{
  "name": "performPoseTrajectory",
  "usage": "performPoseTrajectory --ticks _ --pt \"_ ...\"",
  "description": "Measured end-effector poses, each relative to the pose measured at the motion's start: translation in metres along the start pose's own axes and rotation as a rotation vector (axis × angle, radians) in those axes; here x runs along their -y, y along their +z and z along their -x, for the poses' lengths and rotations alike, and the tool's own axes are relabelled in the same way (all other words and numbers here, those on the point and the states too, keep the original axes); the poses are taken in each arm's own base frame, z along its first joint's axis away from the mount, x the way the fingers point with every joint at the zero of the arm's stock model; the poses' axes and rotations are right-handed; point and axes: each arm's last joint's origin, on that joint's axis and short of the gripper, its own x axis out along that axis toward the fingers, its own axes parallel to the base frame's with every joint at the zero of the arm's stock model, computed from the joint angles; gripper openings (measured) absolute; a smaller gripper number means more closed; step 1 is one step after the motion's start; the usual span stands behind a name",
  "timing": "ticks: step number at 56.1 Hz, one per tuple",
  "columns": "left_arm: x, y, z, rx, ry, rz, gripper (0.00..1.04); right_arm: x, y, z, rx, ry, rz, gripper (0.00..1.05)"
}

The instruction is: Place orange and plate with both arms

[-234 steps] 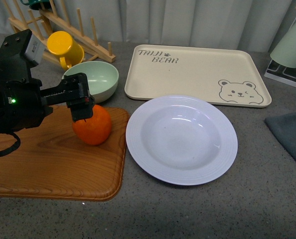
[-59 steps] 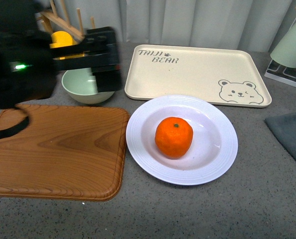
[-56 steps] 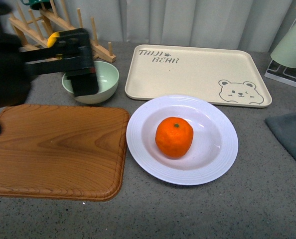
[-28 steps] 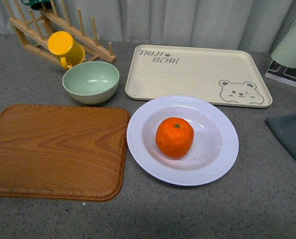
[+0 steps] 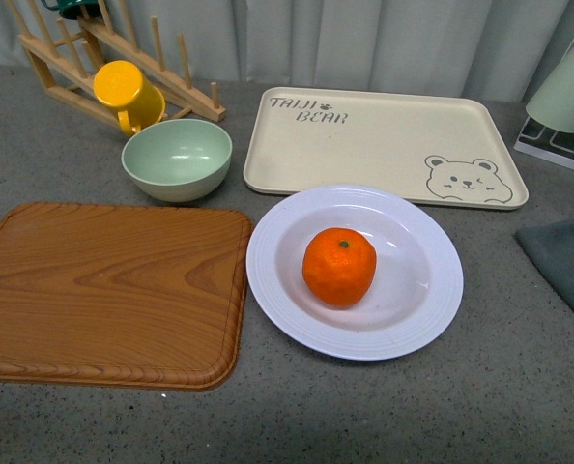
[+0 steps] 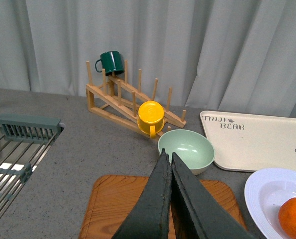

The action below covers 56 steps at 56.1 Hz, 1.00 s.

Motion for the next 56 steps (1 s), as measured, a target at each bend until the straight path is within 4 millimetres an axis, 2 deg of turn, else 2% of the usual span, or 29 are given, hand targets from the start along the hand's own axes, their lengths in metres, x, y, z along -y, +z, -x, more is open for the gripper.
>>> performPoseTrajectory --ticks 48,56 --pt "0.000 0.002 0.022 0.005 0.001 0.000 0.04 0.000 0.000 0.000 0.000 0.000 0.000 0.96" --pt "0.000 -0.002 0.032 -0.010 -0.001 0.000 0.04 0.000 0.000 0.000 0.000 0.000 0.000 0.96"
